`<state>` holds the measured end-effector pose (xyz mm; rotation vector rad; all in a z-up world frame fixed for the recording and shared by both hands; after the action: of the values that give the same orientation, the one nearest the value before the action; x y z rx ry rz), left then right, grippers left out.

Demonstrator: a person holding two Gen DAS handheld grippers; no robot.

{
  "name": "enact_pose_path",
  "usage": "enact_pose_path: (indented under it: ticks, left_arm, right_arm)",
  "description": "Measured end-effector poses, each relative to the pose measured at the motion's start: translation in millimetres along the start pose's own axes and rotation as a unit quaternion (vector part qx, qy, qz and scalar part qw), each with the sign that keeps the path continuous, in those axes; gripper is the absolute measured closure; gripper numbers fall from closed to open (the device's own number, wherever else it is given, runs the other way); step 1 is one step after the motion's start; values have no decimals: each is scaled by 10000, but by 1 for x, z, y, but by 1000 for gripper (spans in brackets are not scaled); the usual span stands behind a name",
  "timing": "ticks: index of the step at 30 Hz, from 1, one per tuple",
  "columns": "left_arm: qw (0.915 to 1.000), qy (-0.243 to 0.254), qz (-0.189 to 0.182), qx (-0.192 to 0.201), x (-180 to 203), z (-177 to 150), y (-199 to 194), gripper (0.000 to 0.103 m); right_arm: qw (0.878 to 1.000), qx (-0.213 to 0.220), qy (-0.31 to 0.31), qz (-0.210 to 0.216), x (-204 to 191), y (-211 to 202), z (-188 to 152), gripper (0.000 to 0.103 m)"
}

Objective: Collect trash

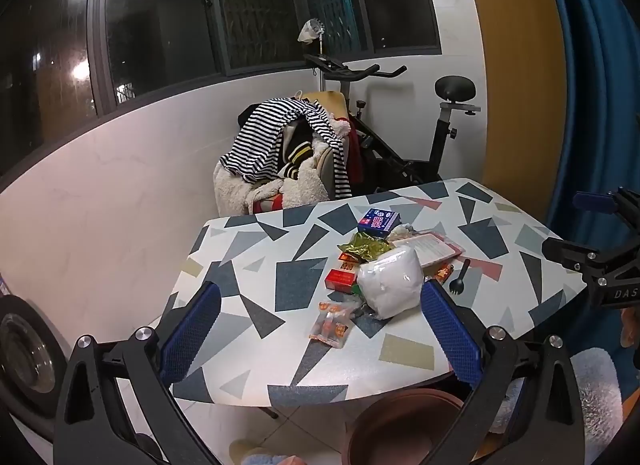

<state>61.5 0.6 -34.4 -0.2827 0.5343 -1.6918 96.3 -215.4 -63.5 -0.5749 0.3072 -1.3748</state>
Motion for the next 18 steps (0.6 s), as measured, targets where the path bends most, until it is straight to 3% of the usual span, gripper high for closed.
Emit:
enact_pose_path:
  ticks: [18]
  left_arm:
    - [10000, 24, 18, -10, -1, -4, 5, 5]
  right_arm:
    - [10000, -12, -2, 8, 0, 1, -2, 6]
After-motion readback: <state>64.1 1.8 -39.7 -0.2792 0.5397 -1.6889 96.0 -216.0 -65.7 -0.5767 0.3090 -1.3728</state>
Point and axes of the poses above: each gripper's, at about its wrist camera, not at the fingertips, and y roughly the way its jaws point, x to its right, z to its top, the point moved 7 cm from there along y, roughly the way its jaws point, and after that the axes turned 7 degrees about -z, right-handed, at the moved point
